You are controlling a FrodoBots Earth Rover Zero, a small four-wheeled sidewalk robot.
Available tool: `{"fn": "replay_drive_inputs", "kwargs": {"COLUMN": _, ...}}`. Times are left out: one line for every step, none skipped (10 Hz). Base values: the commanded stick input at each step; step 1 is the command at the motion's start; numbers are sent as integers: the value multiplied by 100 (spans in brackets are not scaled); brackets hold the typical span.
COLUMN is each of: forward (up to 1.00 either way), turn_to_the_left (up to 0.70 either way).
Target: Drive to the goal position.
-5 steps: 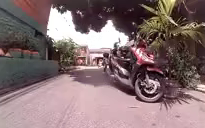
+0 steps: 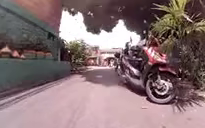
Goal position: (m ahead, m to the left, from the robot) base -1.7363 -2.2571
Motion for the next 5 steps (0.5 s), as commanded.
{"fn": "replay_drive_inputs", "kwargs": {"forward": 0, "turn_to_the_left": 0}}
{"fn": "replay_drive_inputs", "kwargs": {"forward": 0, "turn_to_the_left": 0}}
{"fn": "replay_drive_inputs", "kwargs": {"forward": 0, "turn_to_the_left": 0}}
{"fn": "replay_drive_inputs", "kwargs": {"forward": 0, "turn_to_the_left": 0}}
{"fn": "replay_drive_inputs", "kwargs": {"forward": 0, "turn_to_the_left": 0}}
